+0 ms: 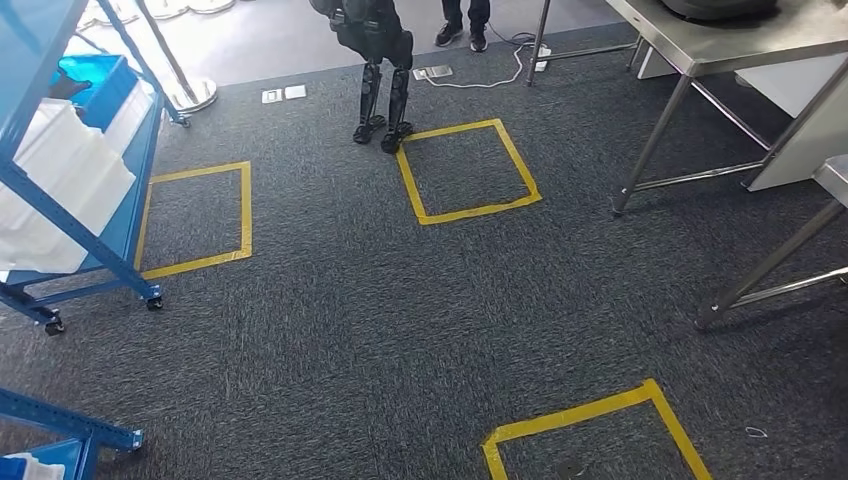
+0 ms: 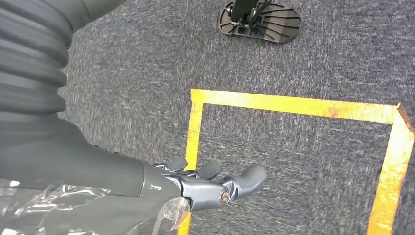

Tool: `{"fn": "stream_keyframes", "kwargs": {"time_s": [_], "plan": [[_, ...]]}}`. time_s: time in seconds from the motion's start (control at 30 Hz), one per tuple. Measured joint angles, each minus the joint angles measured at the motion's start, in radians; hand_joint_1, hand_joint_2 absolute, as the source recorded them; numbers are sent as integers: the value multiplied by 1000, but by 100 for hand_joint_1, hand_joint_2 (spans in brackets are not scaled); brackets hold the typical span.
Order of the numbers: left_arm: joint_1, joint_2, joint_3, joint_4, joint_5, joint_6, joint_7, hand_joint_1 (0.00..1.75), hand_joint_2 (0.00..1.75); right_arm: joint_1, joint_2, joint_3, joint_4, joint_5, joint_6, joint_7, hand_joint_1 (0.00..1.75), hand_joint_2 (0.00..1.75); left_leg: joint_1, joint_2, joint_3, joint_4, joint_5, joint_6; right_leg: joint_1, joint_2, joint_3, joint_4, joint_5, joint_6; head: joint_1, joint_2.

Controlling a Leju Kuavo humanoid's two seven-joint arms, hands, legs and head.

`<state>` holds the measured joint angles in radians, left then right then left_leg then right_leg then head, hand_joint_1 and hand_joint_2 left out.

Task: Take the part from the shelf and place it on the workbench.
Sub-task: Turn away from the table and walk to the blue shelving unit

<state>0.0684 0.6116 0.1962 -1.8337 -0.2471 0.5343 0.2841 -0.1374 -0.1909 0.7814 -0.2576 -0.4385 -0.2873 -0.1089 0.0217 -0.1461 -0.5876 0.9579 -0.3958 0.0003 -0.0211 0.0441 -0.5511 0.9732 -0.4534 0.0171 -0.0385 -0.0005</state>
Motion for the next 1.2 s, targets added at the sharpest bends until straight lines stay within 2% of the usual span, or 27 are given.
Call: {"fn": "stream_keyframes", "kwargs": {"time_s": [0.07,0.1,0.17,0.2,0.23,0.27,0.3,0.37,0.4,0.47,0.5,0.53,0.57,0.63,0.67,0.7,0.73,0.77,0.83,0.87,0.9,0.93,0.97,1.0,1.07,1.13,1.2], "plan": [[-1,-1,9,-5,0,2,0,0,0,2,5,0,0,0,1,0,0,175,-2,68,-36,72,-39,-10,-1,-28,5,-4,0,-11,-2,0],[-2,-2,12,-7,0,5,-1,0,0,4,6,0,0,1,1,0,0,175,-3,105,-69,139,-70,-15,0,-40,7,-4,-3,-16,-3,0],[-3,-4,13,-12,0,12,-5,0,0,7,10,0,0,2,2,-2,0,175,1,132,-136,269,-119,-21,2,-66,9,-4,-7,-21,-3,0],[-3,-6,14,-14,-1,16,-8,0,0,7,12,0,0,2,3,-2,0,175,4,137,-151,297,-121,-24,2,-80,10,-4,-10,-22,-4,0],[-5,-7,14,-18,-1,21,-10,0,0,6,14,0,0,3,4,-3,0,175,7,141,-143,281,-105,-27,2,-93,13,-4,-13,-22,-4,0],[-7,-8,15,-24,-2,27,-12,0,0,6,16,0,0,4,4,-3,0,175,9,151,-114,226,-75,-29,2,-104,18,-4,-17,-19,-4,0],[-11,-8,16,-31,-4,34,-14,0,0,5,19,0,0,5,4,-3,0,175,10,177,-72,149,-42,-30,3,-116,24,-4,-21,-16,-4,0],[-23,-9,20,-50,-9,50,-19,0,0,3,23,0,0,6,4,-5,0,175,2,218,-9,31,-2,-23,9,-136,36,-3,-32,-4,-4,0],[-27,-9,22,-60,-14,57,-21,0,0,2,25,0,0,6,4,-5,0,175,-2,227,2,7,3,-17,12,-147,41,-4,-36,2,-3,0],[-31,-10,28,-84,-23,69,-21,0,0,-1,30,0,0,4,4,-7,0,175,-9,202,1,2,3,-3,13,-170,49,-10,-40,13,-1,0],[-31,-10,32,-98,-28,74,-21,0,0,-2,32,0,0,2,4,-7,0,175,-8,189,2,-2,5,3,10,-166,52,-9,-46,19,-1,0],[-33,-9,35,-112,-34,78,-21,0,0,-3,35,0,0,1,4,-8,0,175,-6,176,5,-7,7,11,8,-145,47,7,-60,22,0,0],[-37,-9,38,-125,-41,81,-18,0,0,-2,36,0,0,0,4,-9,0,175,-3,163,8,-12,10,17,5,-116,31,45,-83,25,0,0],[-42,-10,40,-147,-57,84,-8,0,0,1,37,0,0,-1,4,-10,0,175,-1,136,10,-14,10,25,3,-61,-36,181,-144,26,2,0],[-42,-10,40,-155,-64,85,-4,0,0,3,37,0,0,-1,4,-10,0,175,-1,121,10,-14,9,27,3,-52,-74,248,-165,27,2,0],[-42,-11,40,-164,-69,85,-1,0,0,4,38,0,0,-2,4,-9,0,175,-1,105,11,-13,8,28,3,-49,-101,288,-169,28,2,0],[-42,-11,40,-172,-72,86,0,0,0,6,38,0,0,-2,4,-9,0,175,-1,88,13,-13,7,27,2,-47,-109,287,-152,29,2,0],[-42,-11,41,-180,-74,87,0,0,0,7,38,0,0,-2,4,-9,0,175,1,71,15,-12,6,26,0,-43,-97,246,-116,30,2,0],[-43,-12,41,-196,-76,91,0,0,0,9,38,0,0,-2,4,-9,0,175,3,41,16,-5,0,17,-9,-1,-46,109,-38,34,2,0],[-44,-12,41,-205,-76,93,2,0,0,10,38,-1,0,-2,4,-9,0,175,4,28,14,-1,-3,11,-13,21,-25,57,-16,33,2,0],[-45,-13,42,-215,-76,95,5,0,0,10,38,-1,0,-2,4,-10,0,175,5,15,11,2,-5,5,-13,36,-14,28,-7,30,2,0],[-45,-13,43,-224,-76,97,9,0,0,9,39,-1,0,-2,4,-10,0,175,7,2,7,2,-3,-2,-11,37,-10,21,-9,23,2,0],[-45,-13,45,-234,-76,98,13,0,0,6,40,-1,0,-2,4,-11,0,175,10,-11,5,-1,-1,-8,-8,24,-10,21,-8,15,2,0],[-44,-13,49,-243,-76,99,17,0,0,4,41,-1,0,-2,4,-11,0,175,14,-11,2,-1,0,-13,-6,9,-8,19,-6,7,2,0],[-48,-13,57,-258,-76,102,19,0,0,1,44,-1,0,-2,4,-11,0,175,11,41,-21,45,-24,-20,-5,-18,-5,14,-4,-7,0,0],[-52,-13,62,-272,-76,104,19,0,0,3,44,-1,0,-2,4,-11,0,175,6,112,-84,178,-85,-23,0,-46,-2,13,-6,-17,-2,0],[-49,-14,64,-280,-76,105,20,0,0,5,44,-1,0,-3,4,-11,0,175,7,133,-143,297,-126,-23,7,-73,-1,13,-9,-22,-3,0]]}}
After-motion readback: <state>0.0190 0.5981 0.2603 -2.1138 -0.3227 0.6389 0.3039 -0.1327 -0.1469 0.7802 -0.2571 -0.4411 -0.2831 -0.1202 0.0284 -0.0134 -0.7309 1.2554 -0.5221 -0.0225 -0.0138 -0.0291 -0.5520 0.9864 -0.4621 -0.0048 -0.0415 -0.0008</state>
